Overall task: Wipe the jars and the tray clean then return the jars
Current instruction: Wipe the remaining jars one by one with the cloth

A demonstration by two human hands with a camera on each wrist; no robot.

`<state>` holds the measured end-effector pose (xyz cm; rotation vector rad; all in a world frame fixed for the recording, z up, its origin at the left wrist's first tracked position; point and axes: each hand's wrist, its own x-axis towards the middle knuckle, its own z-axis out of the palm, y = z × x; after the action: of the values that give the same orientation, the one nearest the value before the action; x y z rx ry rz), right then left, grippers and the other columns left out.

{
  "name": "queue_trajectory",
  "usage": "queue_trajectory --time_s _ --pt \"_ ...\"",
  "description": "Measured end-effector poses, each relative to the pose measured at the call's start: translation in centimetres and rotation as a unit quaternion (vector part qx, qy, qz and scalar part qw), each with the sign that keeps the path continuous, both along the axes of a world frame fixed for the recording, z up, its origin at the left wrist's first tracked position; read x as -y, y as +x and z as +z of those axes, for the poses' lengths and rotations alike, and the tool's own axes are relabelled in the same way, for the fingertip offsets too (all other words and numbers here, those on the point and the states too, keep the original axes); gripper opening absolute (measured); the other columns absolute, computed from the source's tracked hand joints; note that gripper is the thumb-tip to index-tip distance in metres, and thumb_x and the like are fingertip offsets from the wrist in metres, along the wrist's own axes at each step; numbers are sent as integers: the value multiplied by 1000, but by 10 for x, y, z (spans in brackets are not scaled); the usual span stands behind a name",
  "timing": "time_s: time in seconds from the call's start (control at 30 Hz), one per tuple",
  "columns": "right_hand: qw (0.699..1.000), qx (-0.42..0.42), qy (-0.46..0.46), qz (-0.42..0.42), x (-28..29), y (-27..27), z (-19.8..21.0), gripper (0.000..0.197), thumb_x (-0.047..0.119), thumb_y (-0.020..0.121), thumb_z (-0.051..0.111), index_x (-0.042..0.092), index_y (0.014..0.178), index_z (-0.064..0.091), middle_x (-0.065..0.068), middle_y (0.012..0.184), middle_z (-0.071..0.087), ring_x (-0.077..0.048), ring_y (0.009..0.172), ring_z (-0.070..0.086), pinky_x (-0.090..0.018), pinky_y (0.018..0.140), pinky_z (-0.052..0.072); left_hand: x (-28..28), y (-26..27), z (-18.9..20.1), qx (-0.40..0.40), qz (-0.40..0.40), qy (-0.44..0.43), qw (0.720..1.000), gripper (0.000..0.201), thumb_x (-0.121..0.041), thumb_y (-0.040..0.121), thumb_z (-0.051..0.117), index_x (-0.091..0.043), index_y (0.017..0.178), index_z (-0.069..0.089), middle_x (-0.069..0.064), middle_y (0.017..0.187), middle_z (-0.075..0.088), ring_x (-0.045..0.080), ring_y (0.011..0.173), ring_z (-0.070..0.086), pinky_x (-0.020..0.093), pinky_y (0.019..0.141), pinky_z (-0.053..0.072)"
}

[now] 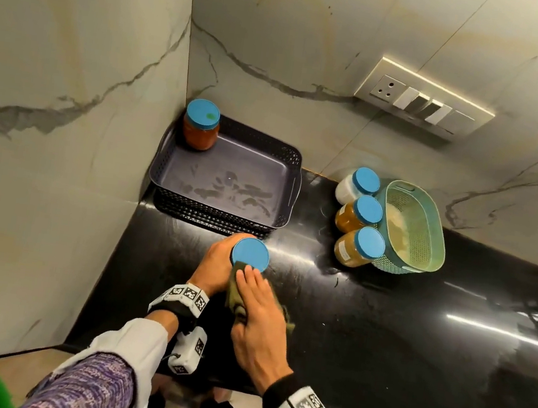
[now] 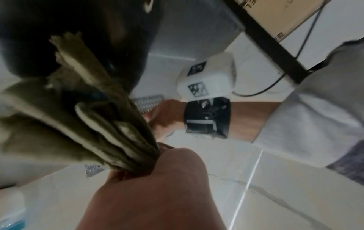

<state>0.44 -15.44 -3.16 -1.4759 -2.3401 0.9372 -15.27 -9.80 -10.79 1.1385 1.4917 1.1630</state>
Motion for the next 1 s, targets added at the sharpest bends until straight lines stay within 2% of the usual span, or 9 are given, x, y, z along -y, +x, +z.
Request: queue_trajectory --time_s 0.07,0.2,0.3,0.37,0.47,0.7,0.83,0.93,1.0 --pt "1000 -8 -7 8 -11 -14 3 86 11 71 47 19 156 48 -2 165 39 -14 157 30 -32 132 12 3 -1 0 -39 0 -2 999 39 -36 87 61 -17 121 67 2 124 71 28 122 66 39 107 51" --pt "999 -26 -23 -31 -54 -23 16 84 12 67 49 15 150 55 -10 158 51 -22 150 43 -27 129 18 3 6 5 -17 4 7 1000 46 -18 77 75 -21 122 68 -8 119 73 3 111 68 34 104 53" --pt "984 -71 -60 -154 -66 -9 21 57 12 71 47 19 121 73 -7 128 73 -19 119 64 -32 111 46 2 5 18 -39 2 -11 999 62 -20 63 93 -32 118 69 -16 111 75 -5 102 68 24 93 55" --pt "935 -152 -112 -300 -71 5 29 21 17 77 49 16 82 69 -6 84 72 -22 84 62 -36 76 52 6 3 25 -20 24 -11 999 67 -23 53 100 -31 112 68 -13 105 75 -4 95 68 18 86 54" --pt "850 -297 -183 -394 -71 18 53 19 -4 89 54 11 81 63 -5 71 65 -23 69 62 -29 60 52 8 6 46 66 50 7 997 70 -28 44 97 -20 108 69 0 102 74 6 91 66 19 82 53" --pt "877 -408 -152 -204 -53 7 122 44 -7 96 47 22 118 72 12 101 80 -6 100 73 -29 88 62 -3 33 126 318 55 28 946 66 -10 48 78 0 113 71 20 101 72 34 92 67 47 84 55" --pt "931 -353 74 -60 -33 11 123 70 -10 82 50 8 150 53 -6 161 49 -25 154 39 -54 127 28 -7 39 154 398 47 39 915 50 -7 66 56 4 114 69 19 106 72 30 97 69 38 82 55" --pt "925 -364 85 -69 -36 14 129 61 -7 82 51 7 139 65 -15 148 61 -31 143 52 -53 121 35 1 43 171 427 12 42 903 43 -8 68 54 5 107 66 20 100 67 31 90 66 36 77 51" --pt "877 -448 -59 -163 -58 13 145 32 7 84 50 11 101 77 -19 103 75 -26 101 68 -48 95 51 1 42 185 403 13 53 914 62 -10 56 64 11 114 62 25 105 62 38 92 60 41 81 48"
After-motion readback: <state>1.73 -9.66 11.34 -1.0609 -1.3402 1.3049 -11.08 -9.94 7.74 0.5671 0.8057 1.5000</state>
